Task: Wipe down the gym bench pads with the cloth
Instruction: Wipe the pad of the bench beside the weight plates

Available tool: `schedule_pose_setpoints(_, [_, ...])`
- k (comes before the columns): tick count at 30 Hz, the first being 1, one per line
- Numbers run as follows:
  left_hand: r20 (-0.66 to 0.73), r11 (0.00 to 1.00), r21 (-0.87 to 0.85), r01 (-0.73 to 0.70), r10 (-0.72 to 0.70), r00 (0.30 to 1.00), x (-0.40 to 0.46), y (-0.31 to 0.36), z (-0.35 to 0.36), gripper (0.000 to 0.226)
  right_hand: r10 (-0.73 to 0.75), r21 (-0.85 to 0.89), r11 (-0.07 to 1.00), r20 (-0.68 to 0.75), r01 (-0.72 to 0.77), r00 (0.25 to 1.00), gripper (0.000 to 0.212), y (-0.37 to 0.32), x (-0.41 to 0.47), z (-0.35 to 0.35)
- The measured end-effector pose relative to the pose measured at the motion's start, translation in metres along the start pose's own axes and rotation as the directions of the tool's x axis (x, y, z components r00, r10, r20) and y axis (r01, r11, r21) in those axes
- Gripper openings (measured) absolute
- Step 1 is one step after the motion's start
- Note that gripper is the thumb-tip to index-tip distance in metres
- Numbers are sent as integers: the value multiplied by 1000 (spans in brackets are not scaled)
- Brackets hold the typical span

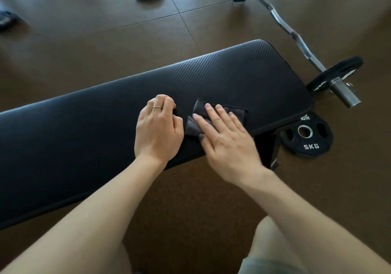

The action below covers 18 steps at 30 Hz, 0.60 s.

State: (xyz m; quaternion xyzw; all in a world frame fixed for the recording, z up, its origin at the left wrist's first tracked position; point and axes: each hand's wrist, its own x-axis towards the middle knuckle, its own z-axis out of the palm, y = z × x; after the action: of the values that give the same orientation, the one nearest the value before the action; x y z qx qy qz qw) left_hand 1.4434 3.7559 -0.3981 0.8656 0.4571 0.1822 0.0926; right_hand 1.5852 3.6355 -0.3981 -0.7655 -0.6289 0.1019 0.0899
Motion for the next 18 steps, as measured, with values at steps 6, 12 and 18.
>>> schedule_pose_setpoints(6, [26, 1000, -21, -12, 12, 1000, 2, -3, 0, 13, 272, -20, 962, -36, -273, 962, 57, 28, 41, -14])
schedule_pose_setpoints(12, [140, 901, -424, 93, -37, 989, 29, -31, -32, 19, 320, -6, 947, 5, -320, 947, 57, -62, 94, 8])
schedule_pose_setpoints(18, [216, 972, -93, 217, -193, 957, 77, -143, -77, 41, 34, 57, 998, 44, -36, 998, 55, -157, 42, 36])
